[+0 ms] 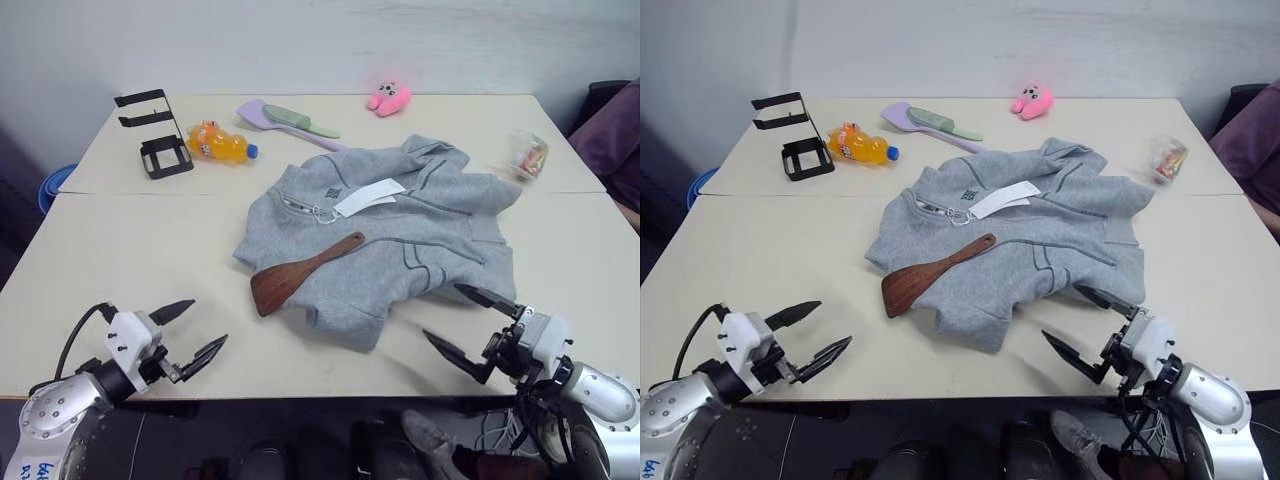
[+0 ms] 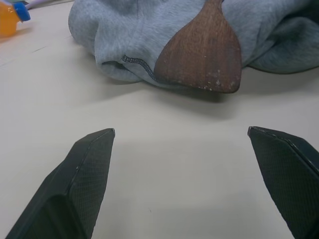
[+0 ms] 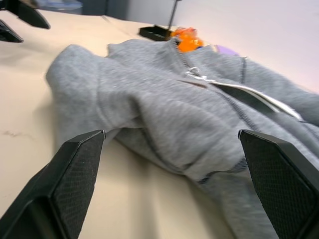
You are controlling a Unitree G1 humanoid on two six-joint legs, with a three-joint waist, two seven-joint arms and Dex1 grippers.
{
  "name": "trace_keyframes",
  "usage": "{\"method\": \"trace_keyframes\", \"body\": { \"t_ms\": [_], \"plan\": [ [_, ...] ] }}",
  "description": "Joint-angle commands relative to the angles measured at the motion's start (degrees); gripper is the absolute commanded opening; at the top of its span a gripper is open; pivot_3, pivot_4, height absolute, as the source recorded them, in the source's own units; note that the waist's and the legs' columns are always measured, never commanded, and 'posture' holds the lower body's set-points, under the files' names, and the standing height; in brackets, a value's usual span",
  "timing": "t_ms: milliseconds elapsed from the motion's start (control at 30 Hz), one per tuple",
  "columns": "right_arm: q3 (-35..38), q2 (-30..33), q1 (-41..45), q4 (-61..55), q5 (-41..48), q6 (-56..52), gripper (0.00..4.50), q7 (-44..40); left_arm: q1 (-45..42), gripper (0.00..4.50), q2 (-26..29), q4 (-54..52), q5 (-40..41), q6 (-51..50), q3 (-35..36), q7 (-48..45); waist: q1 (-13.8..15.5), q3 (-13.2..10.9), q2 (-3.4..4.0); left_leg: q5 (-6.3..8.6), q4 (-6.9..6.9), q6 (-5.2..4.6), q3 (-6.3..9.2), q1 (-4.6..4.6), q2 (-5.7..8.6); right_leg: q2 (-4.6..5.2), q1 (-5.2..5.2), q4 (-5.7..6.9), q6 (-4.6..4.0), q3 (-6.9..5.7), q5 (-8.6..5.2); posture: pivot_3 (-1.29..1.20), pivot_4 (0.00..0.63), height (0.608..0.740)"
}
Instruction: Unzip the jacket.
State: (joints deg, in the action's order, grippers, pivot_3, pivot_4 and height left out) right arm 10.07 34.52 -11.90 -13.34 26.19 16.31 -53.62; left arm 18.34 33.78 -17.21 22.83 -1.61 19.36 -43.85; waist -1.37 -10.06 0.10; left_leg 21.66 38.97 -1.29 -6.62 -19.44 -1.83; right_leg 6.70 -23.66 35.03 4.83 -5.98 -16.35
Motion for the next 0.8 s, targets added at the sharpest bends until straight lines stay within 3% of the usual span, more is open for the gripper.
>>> {"method": "trace_keyframes", "body": {
  "t_ms": [33, 133, 267, 400, 567, 800],
  "plan": [
    [0.2, -0.1, -0.1, -0.2, -1.0, 1.4, 4.48, -0.7, 0.1, 4.50, -0.4, -0.7, 0.5, 1.8, 1.5, -0.1, 0.0, 0.0, 0.00, 0.00, 0.00, 0.00, 0.00, 0.00, 0.00, 0.00, 0.00, 0.00, 0.00, 0.00, 0.00, 0.00, 0.150, 0.740],
    [-0.2, -0.7, -0.3, -0.8, -1.4, 1.7, 4.48, -0.6, -1.0, 4.50, -0.5, -1.3, 4.5, -1.6, 2.7, 0.4, 0.3, 0.0, 0.00, 0.00, 0.01, 0.00, 0.00, 0.00, 0.00, 0.00, 0.01, -0.01, 0.00, 0.00, 0.00, 0.00, 0.150, 0.740],
    [-1.0, -2.2, -0.7, -4.4, 1.5, -2.3, 4.48, 1.3, -0.3, 4.50, 3.7, -1.1, 9.1, -8.7, 3.8, -3.8, 0.7, 0.0, 0.00, -0.01, 0.01, 0.02, 0.00, 0.00, -0.01, -0.01, 0.00, 0.01, 0.00, -0.02, 0.00, 0.00, 0.150, 0.740],
    [-2.8, -2.1, -0.5, -7.5, 0.4, -4.1, 4.48, 1.5, -3.3, 4.50, 7.5, 4.0, 7.2, -6.4, 5.2, -7.8, 0.8, 0.0, 0.00, -0.01, 0.02, 0.03, 0.00, 0.01, 0.00, -0.01, 0.00, 0.01, -0.02, 0.00, -0.01, 0.00, 0.150, 0.740],
    [-3.8, -1.4, 0.4, -7.5, -1.0, -4.3, 4.48, 0.8, -4.4, 4.50, 10.3, 4.9, 4.8, -2.8, 1.9, -13.9, 1.1, 0.0, 0.01, 0.03, 0.02, 0.04, 0.00, 0.00, 0.00, -0.01, -0.02, 0.01, -0.03, -0.02, -0.02, 0.00, 0.150, 0.740],
    [-4.9, -2.6, 0.8, -8.4, -1.9, -0.9, 4.48, -0.1, -8.9, 4.50, 8.0, 2.3, 0.9, -0.9, -3.1, -11.0, 1.3, 0.0, 0.01, 0.09, 0.02, -0.01, 0.01, -0.03, 0.02, -0.01, -0.01, -0.01, -0.04, -0.06, -0.02, 0.00, 0.150, 0.740]
  ]
}}
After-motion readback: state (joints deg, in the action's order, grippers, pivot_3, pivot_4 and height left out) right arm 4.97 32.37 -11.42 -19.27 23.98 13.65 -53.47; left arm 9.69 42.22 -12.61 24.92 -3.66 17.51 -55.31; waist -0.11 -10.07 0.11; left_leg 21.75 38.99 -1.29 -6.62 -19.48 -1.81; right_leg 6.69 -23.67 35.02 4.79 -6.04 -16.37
